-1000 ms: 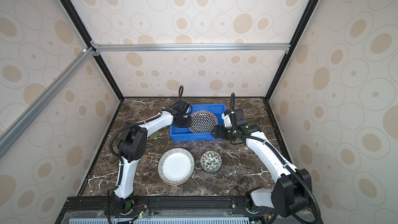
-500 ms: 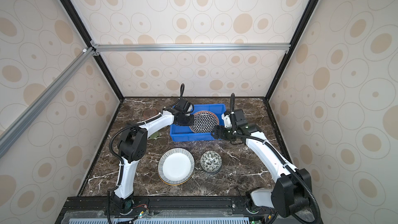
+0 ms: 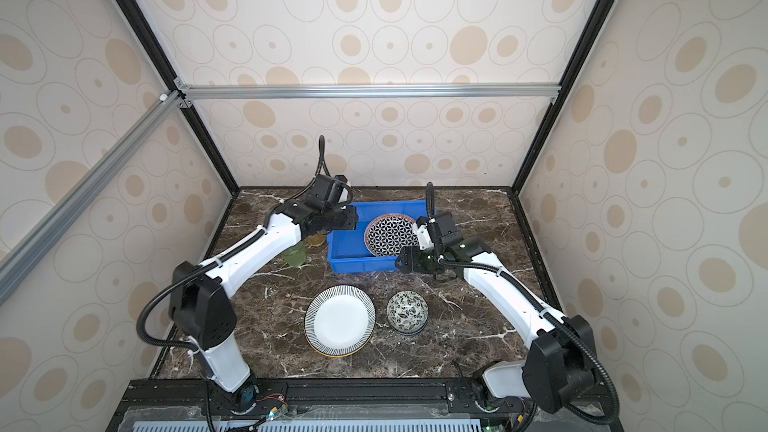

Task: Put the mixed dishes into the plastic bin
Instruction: 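Move both grippers down to the yellow-rimmed striped plate on the table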

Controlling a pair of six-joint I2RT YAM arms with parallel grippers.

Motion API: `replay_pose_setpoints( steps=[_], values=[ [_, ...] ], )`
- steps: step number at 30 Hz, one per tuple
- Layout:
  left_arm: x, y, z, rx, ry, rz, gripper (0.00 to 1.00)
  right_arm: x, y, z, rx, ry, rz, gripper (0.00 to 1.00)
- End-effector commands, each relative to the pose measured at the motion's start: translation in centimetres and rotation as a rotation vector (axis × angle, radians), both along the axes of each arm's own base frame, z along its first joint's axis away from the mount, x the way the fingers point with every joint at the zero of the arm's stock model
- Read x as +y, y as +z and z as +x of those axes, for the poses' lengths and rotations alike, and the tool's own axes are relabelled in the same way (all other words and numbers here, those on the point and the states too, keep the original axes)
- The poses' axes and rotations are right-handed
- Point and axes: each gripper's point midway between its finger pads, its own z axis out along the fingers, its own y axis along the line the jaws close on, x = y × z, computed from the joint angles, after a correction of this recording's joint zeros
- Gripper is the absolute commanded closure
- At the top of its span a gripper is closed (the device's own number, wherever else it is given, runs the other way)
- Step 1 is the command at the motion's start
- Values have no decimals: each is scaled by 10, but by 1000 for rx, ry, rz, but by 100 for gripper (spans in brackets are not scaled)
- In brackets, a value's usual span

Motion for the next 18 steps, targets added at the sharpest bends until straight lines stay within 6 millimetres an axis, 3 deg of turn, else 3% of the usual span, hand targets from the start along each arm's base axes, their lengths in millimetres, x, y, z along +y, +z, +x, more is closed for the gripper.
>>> replay_pose_setpoints(
  steps=[1,4,11,18],
  values=[
    [25,-11,-25,31,20,84,77,8,5,1,-20,27,-28,23],
    [44,-16,-50,47,42,106,77,18,3,-4,-23,56,-43,24],
    [67,-21,-100,65,54,35,73,50,-11,-17,4,145,-76,25],
    [98,-47,-137,134,98,100,73,80,-35,-36,69,232,-114,28]
  ],
)
